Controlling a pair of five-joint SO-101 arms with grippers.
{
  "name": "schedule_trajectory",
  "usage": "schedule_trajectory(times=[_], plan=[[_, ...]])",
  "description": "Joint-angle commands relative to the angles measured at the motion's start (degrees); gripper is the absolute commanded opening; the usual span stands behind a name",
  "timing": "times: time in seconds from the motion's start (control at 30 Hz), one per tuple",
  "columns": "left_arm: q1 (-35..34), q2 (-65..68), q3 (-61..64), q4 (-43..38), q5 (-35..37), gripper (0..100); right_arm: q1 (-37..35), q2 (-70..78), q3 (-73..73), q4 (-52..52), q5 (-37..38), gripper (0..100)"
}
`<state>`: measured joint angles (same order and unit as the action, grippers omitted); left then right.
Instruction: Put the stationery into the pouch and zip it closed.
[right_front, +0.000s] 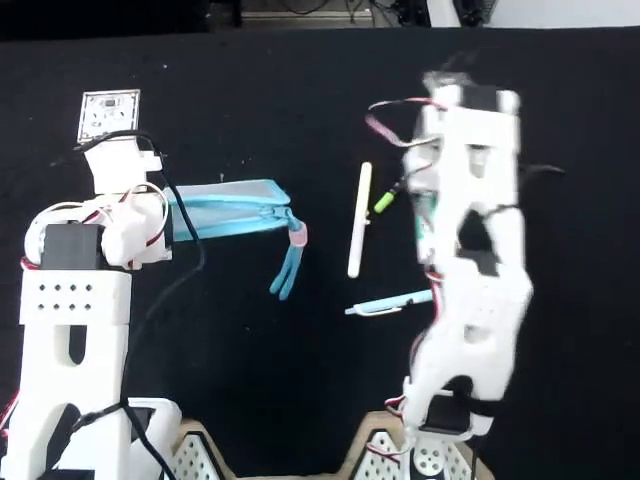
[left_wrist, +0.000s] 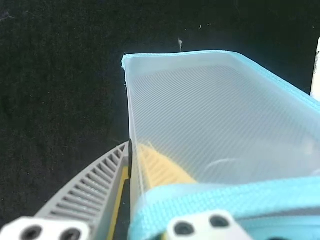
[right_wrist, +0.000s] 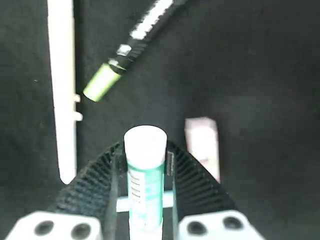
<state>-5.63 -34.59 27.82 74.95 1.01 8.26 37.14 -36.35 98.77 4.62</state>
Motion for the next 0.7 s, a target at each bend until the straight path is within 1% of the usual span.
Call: schedule_trajectory(times=[0.0,0.13,0.27,0.37,0.47,0.6,0.67], plan=[[0.4,0.79,2.07,-0.53,0.97,3,8.88,-18.51,10.51,0.7,6.07,1.0],[0.4,0.79,1.98,-0.62,0.97,3,17.93,-30.73,29.05,-6.24,13.36,1.0],[0.4,0.79,2.07,-0.62,0.97,3,25.41,-40.22,50.59,-18.9,20.13,1.1],[0.4,0.79,2.07,-0.53,0.97,3,29.27,-45.14,62.9,-28.04,24.88,1.1],[0.4,0.79,2.15,-0.26,0.97,3,32.35,-47.78,70.81,-33.76,28.4,1.3],[0.4,0.79,2.15,-0.26,0.97,3,36.31,-47.87,75.3,-34.55,31.47,1.6],[0.4,0.79,2.15,-0.26,0.97,3,37.45,-47.87,76.35,-34.55,32.18,5.8]])
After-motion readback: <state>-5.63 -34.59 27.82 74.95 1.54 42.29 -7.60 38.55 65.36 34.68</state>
